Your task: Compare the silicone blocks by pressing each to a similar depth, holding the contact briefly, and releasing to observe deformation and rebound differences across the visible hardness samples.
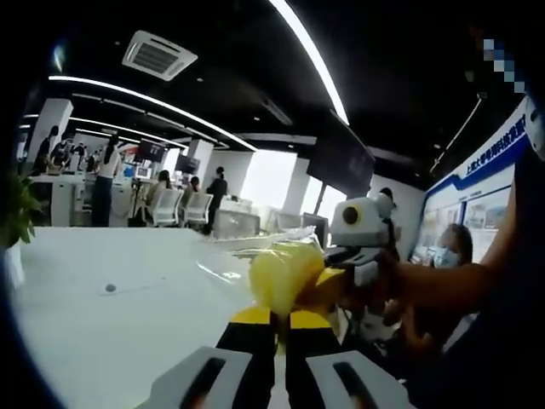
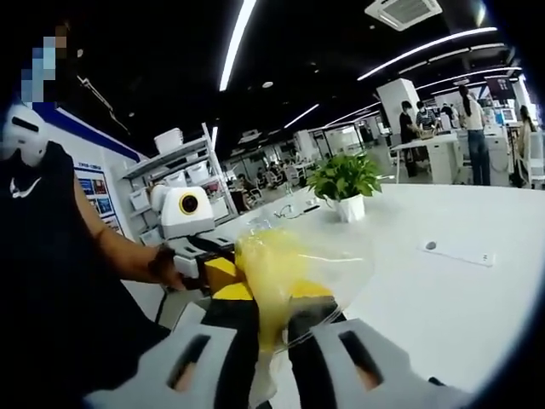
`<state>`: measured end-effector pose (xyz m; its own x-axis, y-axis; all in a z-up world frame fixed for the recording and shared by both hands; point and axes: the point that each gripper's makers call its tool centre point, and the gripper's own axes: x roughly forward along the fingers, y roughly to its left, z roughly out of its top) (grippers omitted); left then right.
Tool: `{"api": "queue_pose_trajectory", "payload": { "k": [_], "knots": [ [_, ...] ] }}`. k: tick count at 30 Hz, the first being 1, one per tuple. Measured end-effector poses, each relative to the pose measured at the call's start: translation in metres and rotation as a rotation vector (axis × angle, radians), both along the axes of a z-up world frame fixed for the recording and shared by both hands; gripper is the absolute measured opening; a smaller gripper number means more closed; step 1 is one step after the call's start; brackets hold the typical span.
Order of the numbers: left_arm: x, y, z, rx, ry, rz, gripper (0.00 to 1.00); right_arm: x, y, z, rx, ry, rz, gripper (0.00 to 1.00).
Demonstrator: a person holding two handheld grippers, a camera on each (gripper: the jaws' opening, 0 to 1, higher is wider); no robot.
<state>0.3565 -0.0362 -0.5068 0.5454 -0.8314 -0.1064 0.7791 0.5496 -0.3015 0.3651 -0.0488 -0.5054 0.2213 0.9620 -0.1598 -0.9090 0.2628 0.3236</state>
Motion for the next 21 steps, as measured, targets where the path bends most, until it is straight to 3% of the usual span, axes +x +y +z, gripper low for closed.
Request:
{"api": "queue_pose_trajectory", "payload": {
  "k": [5, 8, 11, 16, 19, 21],
  "knots": [
    [0.005, 0.002, 0.001, -0.026, 0.020, 0.015, 0.00, 0.005, 0.000, 0.001, 0.009, -0.040, -0.012, 0.13],
    [0.008, 0.002, 0.003, -0.051, 0.035, 0.022, 0.00, 0.013, -0.003, 0.003, 0.012, -0.073, -0.053, 0.22],
    [0.011, 0.000, 0.007, -0.069, 0.045, 0.022, 0.00, 0.022, -0.011, 0.009, 0.031, -0.095, -0.106, 0.39],
    [0.015, -0.004, 0.008, -0.090, 0.072, 0.019, 0.00, 0.037, -0.030, 0.015, 0.018, -0.186, -0.215, 0.73],
    [0.015, -0.008, 0.004, -0.084, 0.093, 0.007, 0.00, 0.045, -0.044, 0.015, 0.023, -0.182, -0.283, 0.93],
    [0.015, -0.011, 0.002, -0.087, 0.116, 0.003, 0.00, 0.045, -0.054, 0.010, 0.005, -0.146, -0.306, 0.96]
  ]
}}
